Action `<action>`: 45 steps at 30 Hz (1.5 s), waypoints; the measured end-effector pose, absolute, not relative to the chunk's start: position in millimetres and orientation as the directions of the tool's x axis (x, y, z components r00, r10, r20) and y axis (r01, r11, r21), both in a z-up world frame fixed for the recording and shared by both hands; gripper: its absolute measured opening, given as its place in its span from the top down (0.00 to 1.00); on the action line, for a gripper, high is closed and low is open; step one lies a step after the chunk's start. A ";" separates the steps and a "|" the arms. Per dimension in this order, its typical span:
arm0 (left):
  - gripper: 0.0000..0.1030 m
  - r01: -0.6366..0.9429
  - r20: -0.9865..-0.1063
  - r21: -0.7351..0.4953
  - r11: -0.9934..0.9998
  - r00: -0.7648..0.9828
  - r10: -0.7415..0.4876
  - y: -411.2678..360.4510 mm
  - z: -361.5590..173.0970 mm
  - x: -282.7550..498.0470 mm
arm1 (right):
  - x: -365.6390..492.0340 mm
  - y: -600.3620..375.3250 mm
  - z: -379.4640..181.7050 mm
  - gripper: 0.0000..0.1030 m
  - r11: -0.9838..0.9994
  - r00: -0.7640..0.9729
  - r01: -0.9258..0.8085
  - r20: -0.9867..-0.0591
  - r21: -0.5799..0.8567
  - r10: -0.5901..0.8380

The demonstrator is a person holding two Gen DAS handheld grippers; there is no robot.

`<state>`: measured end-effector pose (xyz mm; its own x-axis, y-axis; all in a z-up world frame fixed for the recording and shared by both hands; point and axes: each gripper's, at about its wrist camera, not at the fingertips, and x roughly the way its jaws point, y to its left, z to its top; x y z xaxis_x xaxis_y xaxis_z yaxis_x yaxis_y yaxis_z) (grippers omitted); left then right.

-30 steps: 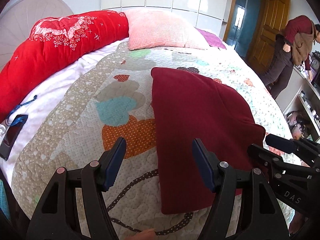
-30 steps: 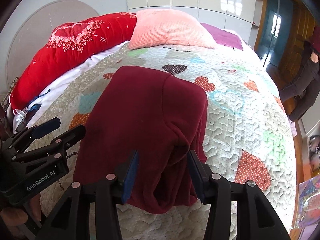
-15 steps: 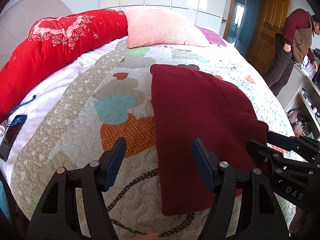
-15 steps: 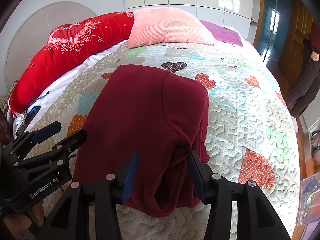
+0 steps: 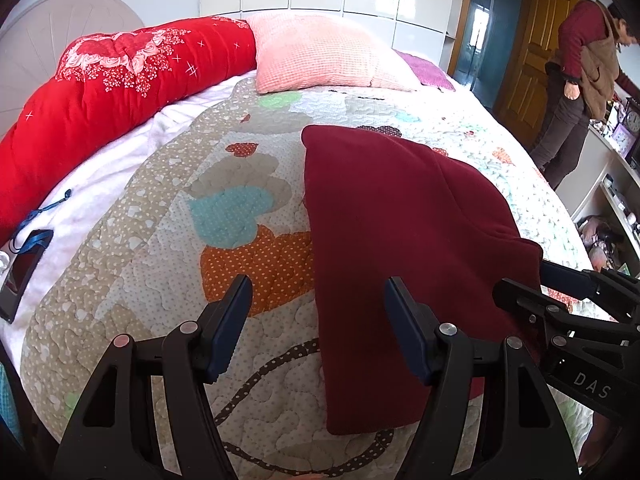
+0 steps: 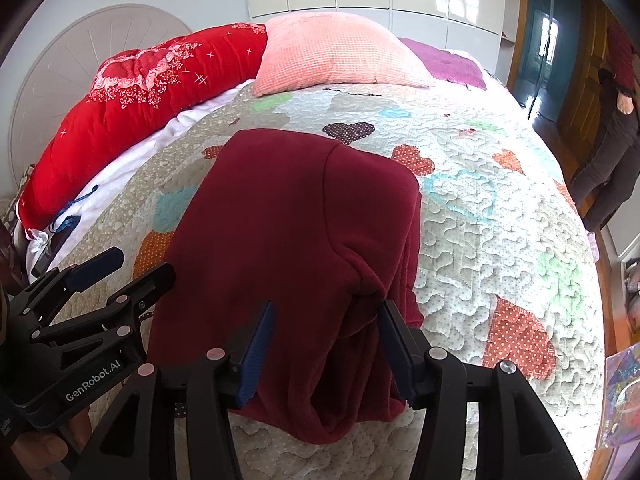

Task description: Fold small clothes

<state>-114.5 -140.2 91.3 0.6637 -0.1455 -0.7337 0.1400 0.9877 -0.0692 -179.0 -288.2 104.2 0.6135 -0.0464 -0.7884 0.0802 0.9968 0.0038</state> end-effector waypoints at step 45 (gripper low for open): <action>0.34 0.166 -0.728 -0.054 0.985 0.669 -0.152 -147.0 87.5 -111.0 | -172.4 -291.7 96.8 0.47 0.997 0.600 0.076 -0.799 0.017 -0.032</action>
